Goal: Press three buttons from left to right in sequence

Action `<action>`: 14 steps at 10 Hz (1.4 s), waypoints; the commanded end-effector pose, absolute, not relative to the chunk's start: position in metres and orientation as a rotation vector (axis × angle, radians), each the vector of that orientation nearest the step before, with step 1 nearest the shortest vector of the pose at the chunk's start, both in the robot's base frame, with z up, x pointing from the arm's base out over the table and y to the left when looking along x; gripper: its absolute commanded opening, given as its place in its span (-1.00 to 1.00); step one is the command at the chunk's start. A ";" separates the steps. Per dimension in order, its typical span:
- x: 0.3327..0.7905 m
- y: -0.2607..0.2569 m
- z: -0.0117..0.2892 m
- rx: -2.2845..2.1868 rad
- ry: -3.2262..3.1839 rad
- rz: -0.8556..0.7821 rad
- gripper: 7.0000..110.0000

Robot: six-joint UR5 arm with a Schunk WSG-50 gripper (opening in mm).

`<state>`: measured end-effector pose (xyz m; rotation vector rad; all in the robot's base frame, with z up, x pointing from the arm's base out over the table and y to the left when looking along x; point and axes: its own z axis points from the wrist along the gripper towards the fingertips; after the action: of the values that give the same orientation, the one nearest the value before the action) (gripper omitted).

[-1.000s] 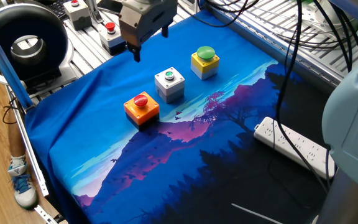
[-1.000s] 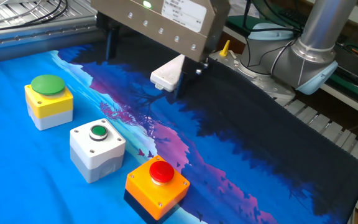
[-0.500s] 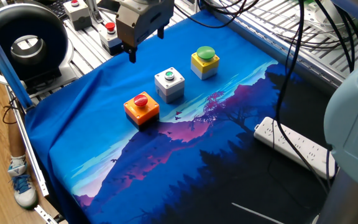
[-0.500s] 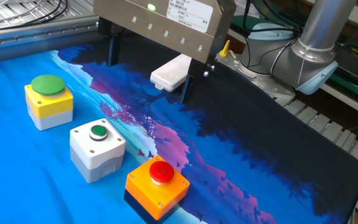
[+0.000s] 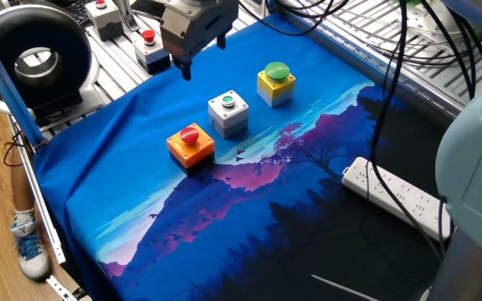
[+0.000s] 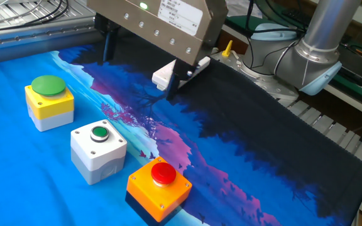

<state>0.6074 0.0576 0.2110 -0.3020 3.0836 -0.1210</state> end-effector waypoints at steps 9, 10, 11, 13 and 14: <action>0.612 0.055 0.216 -0.359 3.071 -0.181 0.15; 0.610 0.057 0.217 -0.352 3.079 -0.178 -1.00; 0.608 0.057 0.219 -0.343 3.081 -0.168 -1.00; 0.606 0.054 0.221 -0.340 3.082 -0.168 -1.00; 0.605 0.051 0.220 -0.338 3.083 -0.175 -1.00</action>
<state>0.6073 0.0517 0.2181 -0.3435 3.0810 -0.1898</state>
